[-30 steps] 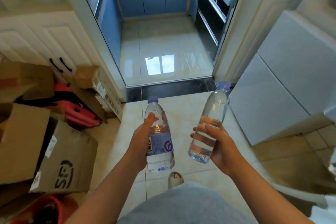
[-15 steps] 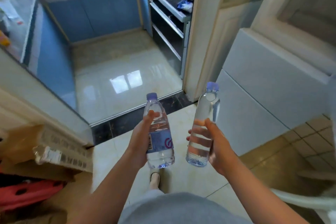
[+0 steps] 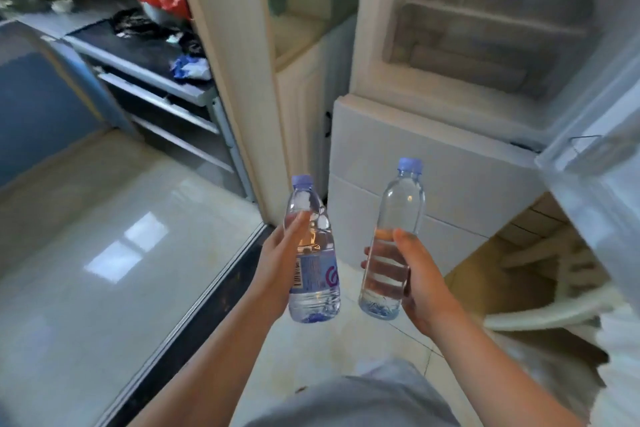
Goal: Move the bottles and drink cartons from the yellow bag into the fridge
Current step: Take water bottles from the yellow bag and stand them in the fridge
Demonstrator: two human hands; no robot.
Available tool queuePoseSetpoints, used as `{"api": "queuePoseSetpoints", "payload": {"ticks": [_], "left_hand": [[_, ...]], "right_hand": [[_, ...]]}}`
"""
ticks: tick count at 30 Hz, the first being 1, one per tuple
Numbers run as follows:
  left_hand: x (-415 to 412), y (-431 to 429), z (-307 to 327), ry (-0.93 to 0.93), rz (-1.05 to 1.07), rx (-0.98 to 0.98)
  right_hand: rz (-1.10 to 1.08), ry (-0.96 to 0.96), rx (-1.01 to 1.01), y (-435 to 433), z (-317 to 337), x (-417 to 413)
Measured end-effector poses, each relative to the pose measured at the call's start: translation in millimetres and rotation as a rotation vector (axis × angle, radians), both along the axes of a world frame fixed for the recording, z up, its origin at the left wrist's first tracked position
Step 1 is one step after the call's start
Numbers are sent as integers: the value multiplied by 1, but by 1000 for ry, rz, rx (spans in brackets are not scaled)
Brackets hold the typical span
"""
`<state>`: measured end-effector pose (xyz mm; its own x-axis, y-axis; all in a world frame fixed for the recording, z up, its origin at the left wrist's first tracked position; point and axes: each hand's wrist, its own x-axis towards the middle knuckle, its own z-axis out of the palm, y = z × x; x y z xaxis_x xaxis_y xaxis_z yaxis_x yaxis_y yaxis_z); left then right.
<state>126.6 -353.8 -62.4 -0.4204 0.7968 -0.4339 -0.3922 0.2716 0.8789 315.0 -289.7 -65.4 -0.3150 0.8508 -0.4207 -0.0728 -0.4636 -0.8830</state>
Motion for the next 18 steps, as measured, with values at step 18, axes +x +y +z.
{"api": "queuePoseSetpoints", "payload": {"ticks": [18], "left_hand": [[37, 314, 86, 219, -241, 468]], "right_hand": [[-341, 71, 423, 256, 85, 15]]}}
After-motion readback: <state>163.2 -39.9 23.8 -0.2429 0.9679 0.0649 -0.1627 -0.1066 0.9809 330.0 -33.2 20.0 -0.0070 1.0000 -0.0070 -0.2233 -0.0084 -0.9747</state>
